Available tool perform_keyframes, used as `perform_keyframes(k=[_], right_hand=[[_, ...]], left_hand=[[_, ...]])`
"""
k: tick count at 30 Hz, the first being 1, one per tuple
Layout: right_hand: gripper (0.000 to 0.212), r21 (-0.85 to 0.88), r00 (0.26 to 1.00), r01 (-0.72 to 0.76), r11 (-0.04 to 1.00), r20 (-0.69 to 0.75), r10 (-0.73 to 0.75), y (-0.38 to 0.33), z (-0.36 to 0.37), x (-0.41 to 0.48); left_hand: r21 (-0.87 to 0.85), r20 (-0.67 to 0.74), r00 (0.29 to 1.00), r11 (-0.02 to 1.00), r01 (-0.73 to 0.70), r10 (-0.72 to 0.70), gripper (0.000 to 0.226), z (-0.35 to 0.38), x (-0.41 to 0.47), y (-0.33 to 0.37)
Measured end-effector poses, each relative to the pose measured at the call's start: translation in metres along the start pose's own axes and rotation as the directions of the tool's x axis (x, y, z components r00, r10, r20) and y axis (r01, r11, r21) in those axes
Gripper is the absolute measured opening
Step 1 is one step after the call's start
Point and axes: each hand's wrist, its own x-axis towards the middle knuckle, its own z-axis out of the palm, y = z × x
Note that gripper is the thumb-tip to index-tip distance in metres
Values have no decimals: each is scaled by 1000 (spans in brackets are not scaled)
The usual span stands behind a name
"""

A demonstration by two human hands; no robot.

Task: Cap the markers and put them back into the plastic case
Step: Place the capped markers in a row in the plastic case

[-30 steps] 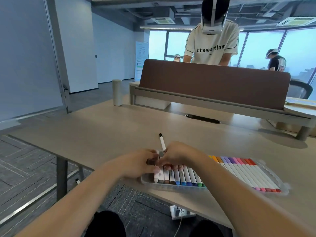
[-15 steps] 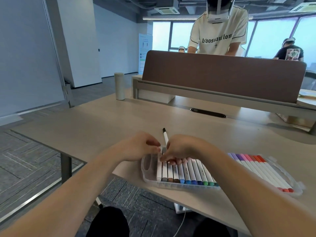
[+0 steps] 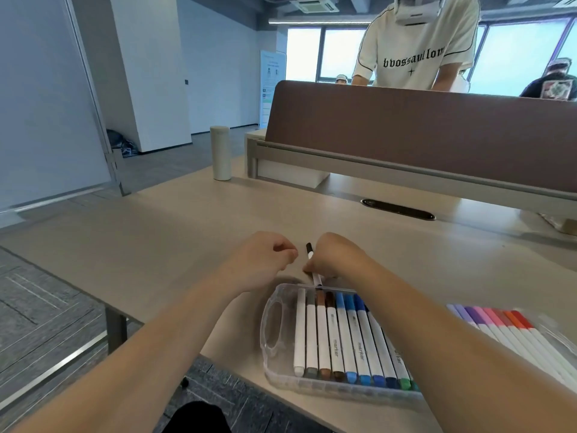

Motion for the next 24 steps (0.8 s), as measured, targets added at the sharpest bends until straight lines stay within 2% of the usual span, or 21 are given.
perform_keyframes(k=[3, 7, 9, 11, 14, 19, 21, 24], right_hand=[[22, 46, 999, 14, 999, -52, -11, 0, 1, 4], [22, 131, 987, 94, 987, -142, -75, 1, -11, -7], [24, 185, 991, 111, 976, -93, -95, -1, -19, -22], [26, 227, 992, 115, 967, 29, -125, -2, -24, -44], [31, 270, 966, 118, 956, 193, -174, -3, -24, -79], [32, 290, 914, 95, 952, 354, -199, -9, -14, -116], [35, 287, 904, 96, 953, 375, -204, -8, -9, -123], [43, 246, 927, 170, 954, 288, -240, -6, -4, -124]], left_hand=[[24, -3, 1000, 1000, -5, 5, 20, 2, -1, -2], [45, -17, 1000, 999, 1, 0, 22, -1, -7, 0], [68, -11, 1000, 998, 11, -11, 25, -3, -13, 3], [101, 0, 1000, 995, 8, -8, 32, -5, -21, 6], [152, 13, 1000, 988, -7, 5, 36, -6, -34, 8], [247, 122, 993, 969, -30, 0, 43, -5, -56, 4], [276, 167, 986, 960, -56, 9, 46, -4, -62, 0], [353, 238, 971, 930, -102, 17, 33, -5, -74, 7]])
